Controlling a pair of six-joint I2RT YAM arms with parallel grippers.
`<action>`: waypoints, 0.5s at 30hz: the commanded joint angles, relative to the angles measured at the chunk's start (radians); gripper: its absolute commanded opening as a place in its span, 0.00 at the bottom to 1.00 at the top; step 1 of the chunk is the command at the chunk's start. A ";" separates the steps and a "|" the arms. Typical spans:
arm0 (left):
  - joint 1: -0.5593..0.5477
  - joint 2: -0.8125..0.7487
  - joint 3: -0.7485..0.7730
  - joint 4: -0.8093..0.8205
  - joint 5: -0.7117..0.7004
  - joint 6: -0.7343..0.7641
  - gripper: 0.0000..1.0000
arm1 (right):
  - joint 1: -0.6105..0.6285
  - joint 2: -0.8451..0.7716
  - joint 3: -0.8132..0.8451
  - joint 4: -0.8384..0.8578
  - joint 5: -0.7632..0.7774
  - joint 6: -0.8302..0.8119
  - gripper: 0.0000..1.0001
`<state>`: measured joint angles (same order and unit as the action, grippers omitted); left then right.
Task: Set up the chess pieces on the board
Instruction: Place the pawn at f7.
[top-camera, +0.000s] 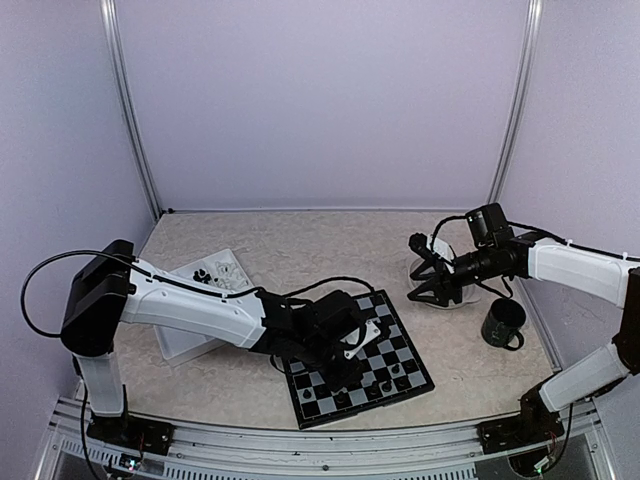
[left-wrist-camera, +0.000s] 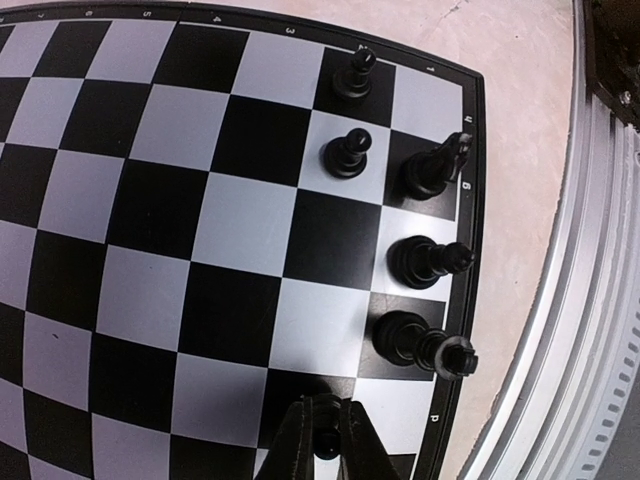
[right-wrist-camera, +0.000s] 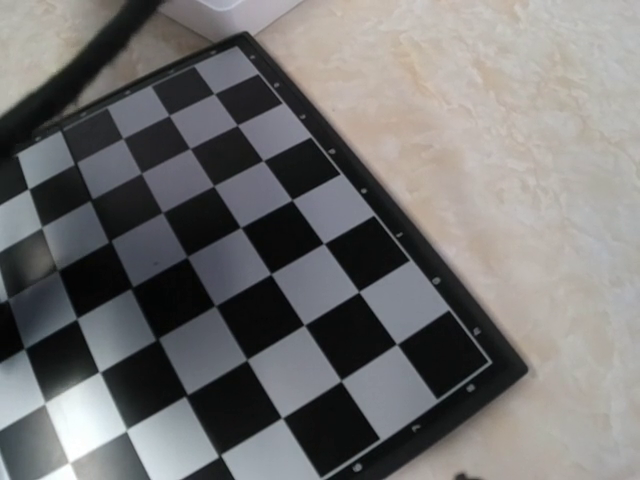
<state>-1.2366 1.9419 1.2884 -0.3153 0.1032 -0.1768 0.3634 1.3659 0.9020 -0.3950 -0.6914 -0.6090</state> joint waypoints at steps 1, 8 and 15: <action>0.002 0.026 0.029 -0.028 -0.023 0.000 0.11 | -0.008 0.010 -0.006 -0.005 -0.008 -0.005 0.56; 0.003 0.032 0.032 -0.041 -0.039 -0.001 0.11 | -0.009 0.010 -0.005 -0.007 -0.008 -0.005 0.56; 0.001 0.034 0.035 -0.045 -0.039 -0.001 0.19 | -0.009 0.014 -0.005 -0.008 -0.008 -0.007 0.56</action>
<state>-1.2358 1.9583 1.2987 -0.3450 0.0734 -0.1776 0.3634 1.3708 0.9020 -0.3965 -0.6918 -0.6098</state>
